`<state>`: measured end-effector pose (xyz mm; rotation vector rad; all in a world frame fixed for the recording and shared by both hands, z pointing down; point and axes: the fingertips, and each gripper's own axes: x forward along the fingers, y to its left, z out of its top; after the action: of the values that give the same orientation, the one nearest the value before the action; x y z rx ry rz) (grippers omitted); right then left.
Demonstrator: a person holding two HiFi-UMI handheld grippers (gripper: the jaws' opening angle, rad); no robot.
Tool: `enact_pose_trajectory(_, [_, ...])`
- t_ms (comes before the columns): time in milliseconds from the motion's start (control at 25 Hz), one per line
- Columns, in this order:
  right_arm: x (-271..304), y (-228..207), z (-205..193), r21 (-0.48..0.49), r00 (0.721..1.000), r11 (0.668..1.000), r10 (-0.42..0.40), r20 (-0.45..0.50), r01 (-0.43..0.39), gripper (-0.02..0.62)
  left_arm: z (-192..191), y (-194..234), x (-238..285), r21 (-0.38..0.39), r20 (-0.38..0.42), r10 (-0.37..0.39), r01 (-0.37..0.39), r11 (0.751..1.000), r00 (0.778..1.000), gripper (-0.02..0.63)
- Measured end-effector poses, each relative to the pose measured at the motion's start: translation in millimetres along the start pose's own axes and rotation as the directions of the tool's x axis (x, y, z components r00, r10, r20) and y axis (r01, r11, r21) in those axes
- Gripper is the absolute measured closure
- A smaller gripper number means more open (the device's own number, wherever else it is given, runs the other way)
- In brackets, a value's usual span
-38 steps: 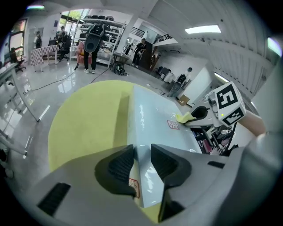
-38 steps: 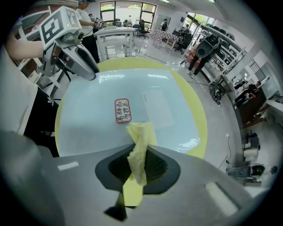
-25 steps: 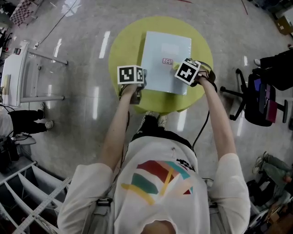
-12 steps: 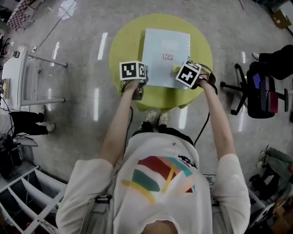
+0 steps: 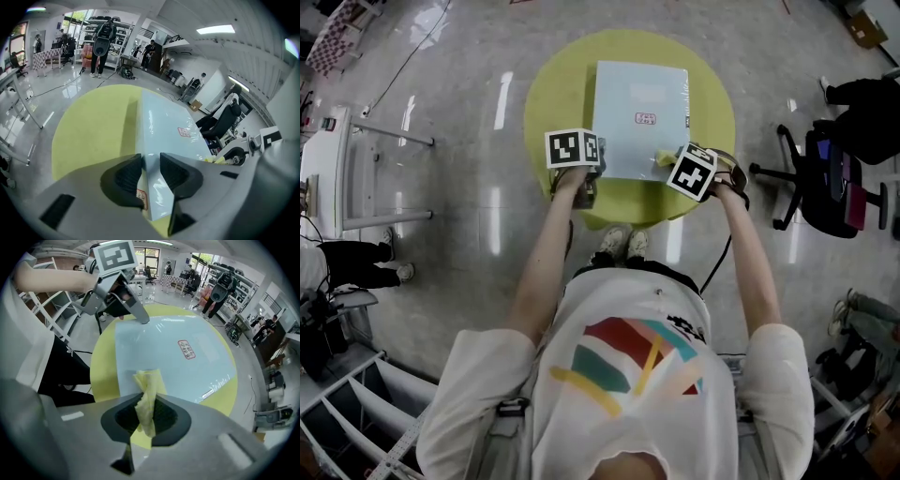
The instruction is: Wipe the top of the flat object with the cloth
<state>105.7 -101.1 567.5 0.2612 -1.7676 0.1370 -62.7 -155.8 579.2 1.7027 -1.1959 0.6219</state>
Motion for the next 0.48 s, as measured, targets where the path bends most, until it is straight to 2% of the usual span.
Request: enact_pose_trajectory(480, [-5,39,-12,-0.002,1.000,1.000,0.028,-0.002,-0.028,0.568,0,0,-1,0.006,0.011,0.003,-0.003,1.000,1.000,0.477])
